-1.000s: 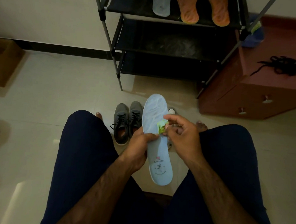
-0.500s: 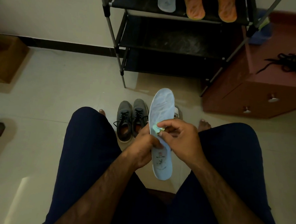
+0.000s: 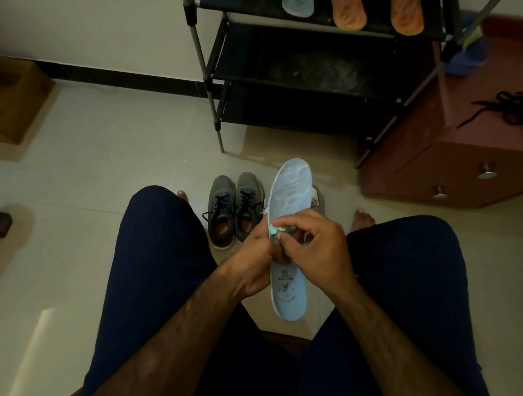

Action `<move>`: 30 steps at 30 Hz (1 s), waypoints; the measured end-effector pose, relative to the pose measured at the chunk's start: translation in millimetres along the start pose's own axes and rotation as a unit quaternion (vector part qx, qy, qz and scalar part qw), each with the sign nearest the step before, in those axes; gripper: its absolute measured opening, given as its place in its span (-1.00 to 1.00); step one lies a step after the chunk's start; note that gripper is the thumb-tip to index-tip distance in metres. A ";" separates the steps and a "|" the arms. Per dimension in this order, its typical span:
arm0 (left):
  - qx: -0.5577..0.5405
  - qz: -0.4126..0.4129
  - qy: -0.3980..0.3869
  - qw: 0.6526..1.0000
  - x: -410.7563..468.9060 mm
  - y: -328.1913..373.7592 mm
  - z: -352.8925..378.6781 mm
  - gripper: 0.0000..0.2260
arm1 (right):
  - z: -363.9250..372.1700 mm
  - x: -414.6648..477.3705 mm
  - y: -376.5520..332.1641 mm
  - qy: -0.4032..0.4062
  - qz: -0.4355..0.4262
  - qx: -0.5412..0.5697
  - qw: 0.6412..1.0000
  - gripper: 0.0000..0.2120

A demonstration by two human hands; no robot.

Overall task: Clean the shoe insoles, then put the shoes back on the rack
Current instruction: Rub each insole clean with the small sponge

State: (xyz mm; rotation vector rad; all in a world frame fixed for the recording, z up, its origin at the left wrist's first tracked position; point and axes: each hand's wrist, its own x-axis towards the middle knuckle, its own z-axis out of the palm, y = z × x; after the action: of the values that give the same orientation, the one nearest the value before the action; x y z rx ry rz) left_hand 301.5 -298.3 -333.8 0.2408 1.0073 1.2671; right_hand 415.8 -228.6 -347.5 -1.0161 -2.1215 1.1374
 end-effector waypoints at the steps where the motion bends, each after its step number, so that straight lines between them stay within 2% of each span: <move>1: -0.002 -0.003 -0.003 1.000 -0.2 -0.6 0.7 -0.18 | -0.6 3.4 -0.3 0.007 0.000 0.004 1.000 -0.76; 5: 0.008 -0.036 -0.013 0.999 -0.7 -4.7 2.9 -0.09 | -2.2 20.9 1.0 0.050 0.003 0.007 0.999 -0.78; 11: 0.033 -0.016 -0.011 0.999 0.0 -6.7 3.2 -0.06 | 2.0 2.9 -0.3 0.024 0.014 -0.008 1.000 -0.83; 15: 0.026 -0.040 -0.028 0.998 -0.9 -8.9 5.5 -0.05 | -2.2 25.2 3.8 0.066 0.028 -0.010 0.997 -0.87; 20: 0.044 -0.024 -0.008 0.999 -0.7 -6.5 3.1 -0.07 | 5.4 6.6 1.1 0.014 0.020 -0.013 1.000 -0.86; 25: 0.035 -0.052 -0.021 0.998 -0.5 -10.6 3.4 -0.08 | -2.6 22.3 7.8 0.067 0.043 -0.024 0.997 -0.90; 30: 0.037 -0.051 -0.021 0.998 1.0 -10.8 4.4 -0.10 | -1.2 12.2 5.2 0.031 0.034 -0.015 0.999 -0.91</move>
State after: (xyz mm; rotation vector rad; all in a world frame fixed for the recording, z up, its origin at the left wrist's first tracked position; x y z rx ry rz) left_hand 312.0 -299.5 -338.9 0.2687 1.0194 1.1291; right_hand 411.5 -216.3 -350.2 -1.1291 -2.0756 1.0959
